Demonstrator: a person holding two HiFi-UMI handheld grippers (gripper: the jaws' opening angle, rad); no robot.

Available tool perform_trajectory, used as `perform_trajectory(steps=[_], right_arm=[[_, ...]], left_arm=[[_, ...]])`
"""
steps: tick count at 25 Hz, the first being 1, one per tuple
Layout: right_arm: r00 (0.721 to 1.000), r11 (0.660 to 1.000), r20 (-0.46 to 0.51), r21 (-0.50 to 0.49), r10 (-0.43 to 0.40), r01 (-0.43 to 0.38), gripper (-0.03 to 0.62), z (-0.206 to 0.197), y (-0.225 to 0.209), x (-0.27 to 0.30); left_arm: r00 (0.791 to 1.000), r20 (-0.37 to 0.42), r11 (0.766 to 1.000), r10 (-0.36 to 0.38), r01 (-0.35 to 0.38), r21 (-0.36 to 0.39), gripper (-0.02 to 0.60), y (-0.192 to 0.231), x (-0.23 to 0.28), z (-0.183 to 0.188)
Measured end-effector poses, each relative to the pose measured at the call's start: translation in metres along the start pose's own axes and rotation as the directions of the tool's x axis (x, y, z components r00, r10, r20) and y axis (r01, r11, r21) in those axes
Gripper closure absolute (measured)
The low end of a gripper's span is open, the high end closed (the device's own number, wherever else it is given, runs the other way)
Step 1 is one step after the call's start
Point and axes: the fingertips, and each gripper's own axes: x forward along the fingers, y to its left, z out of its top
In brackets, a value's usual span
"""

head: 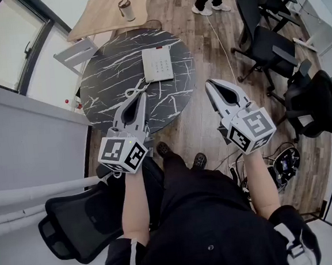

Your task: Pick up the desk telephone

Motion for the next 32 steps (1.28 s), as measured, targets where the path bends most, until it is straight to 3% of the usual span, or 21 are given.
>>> perform_trajectory(steps=[9, 13, 16, 22, 32], right_arm=[[1.000, 0.998, 0.008, 0.068, 0.001, -0.001, 0.563, 0.004, -0.012, 0.015], [0.994, 0.970, 0.074, 0.222, 0.085, -0.100, 0.565, 0.014, -0.006, 0.022], [0.989, 0.957, 0.101, 0.259, 0.105, -0.128, 0.565, 0.021, -0.004, 0.032], [0.996, 0.978, 0.057, 0.196, 0.063, -0.073, 0.565, 0.021, -0.009, 0.068], [0.997, 0.987, -0.019, 0.142, -0.068, 0.070, 0.563, 0.011, -0.021, 0.140]], left_arm=[[1.000, -0.010, 1.000, 0.002, -0.002, 0.013, 0.566, 0.011, 0.009, -0.001], [1.000, -0.010, 1.000, 0.001, -0.001, 0.002, 0.566, 0.027, 0.011, 0.000], [1.000, -0.010, 1.000, 0.004, -0.004, -0.001, 0.566, 0.045, 0.015, 0.001], [0.999, -0.024, 0.999, -0.027, 0.027, -0.025, 0.566, 0.082, 0.036, 0.001], [0.985, -0.074, 0.987, -0.155, 0.152, -0.052, 0.566, 0.154, 0.095, 0.005]])
